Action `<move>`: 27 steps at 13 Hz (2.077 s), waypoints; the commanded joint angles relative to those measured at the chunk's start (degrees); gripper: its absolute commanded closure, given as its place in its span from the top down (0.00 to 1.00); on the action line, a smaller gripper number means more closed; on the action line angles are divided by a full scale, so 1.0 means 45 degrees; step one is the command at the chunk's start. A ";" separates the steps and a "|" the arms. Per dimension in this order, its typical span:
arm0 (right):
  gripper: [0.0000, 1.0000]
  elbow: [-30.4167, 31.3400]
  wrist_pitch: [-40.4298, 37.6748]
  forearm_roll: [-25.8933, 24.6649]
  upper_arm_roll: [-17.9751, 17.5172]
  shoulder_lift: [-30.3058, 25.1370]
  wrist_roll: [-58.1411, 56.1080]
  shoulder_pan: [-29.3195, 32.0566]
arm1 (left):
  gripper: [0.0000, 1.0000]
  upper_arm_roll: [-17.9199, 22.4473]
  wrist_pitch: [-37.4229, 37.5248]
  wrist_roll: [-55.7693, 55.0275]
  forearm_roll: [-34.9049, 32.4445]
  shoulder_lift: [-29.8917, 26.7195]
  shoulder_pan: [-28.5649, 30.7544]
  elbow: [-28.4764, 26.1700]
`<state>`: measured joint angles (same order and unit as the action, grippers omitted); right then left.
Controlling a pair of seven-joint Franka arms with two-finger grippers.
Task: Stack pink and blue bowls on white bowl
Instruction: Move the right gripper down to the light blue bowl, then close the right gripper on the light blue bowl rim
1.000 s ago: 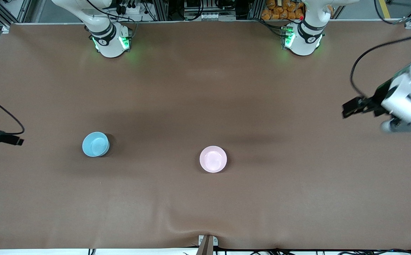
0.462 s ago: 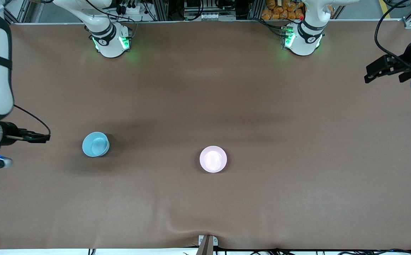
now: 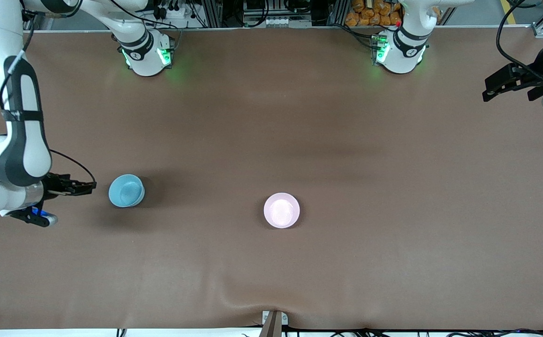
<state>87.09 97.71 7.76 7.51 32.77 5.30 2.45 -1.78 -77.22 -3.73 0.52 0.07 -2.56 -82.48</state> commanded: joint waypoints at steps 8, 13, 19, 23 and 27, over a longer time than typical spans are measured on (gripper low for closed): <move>1.00 0.3847 0.5118 0.0171 -0.0048 -0.0017 -0.1217 -0.0466 | 1.00 -0.0268 -0.0886 0.0691 -0.0214 -0.0523 0.0255 -0.1124; 0.00 0.4338 0.5689 0.0093 -0.0009 -0.0154 -0.1726 -0.0876 | 1.00 -0.0268 -0.0886 0.0731 -0.0156 -0.0562 0.0275 -0.1104; 0.00 0.4357 0.5554 0.0093 -0.0009 -0.0290 -0.1842 -0.0721 | 1.00 -0.0287 -0.0964 0.0711 -0.0097 -0.0523 0.0334 -0.1183; 0.00 0.3543 0.3450 0.0152 -0.0067 -0.1558 -0.2057 -0.0778 | 1.00 -0.0307 -0.1003 0.0614 -0.0097 -0.0484 0.0315 -0.1144; 0.00 0.1468 0.1627 0.1649 -0.0224 -0.1365 -0.1746 -0.1576 | 1.00 -0.0307 -0.0984 0.0575 -0.0097 -0.0445 0.0256 -0.1085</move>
<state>95.86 106.50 11.37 6.69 26.00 -3.00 -2.20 -2.52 -81.01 -1.61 0.42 -0.56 -1.88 -86.19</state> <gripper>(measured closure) 0.969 0.000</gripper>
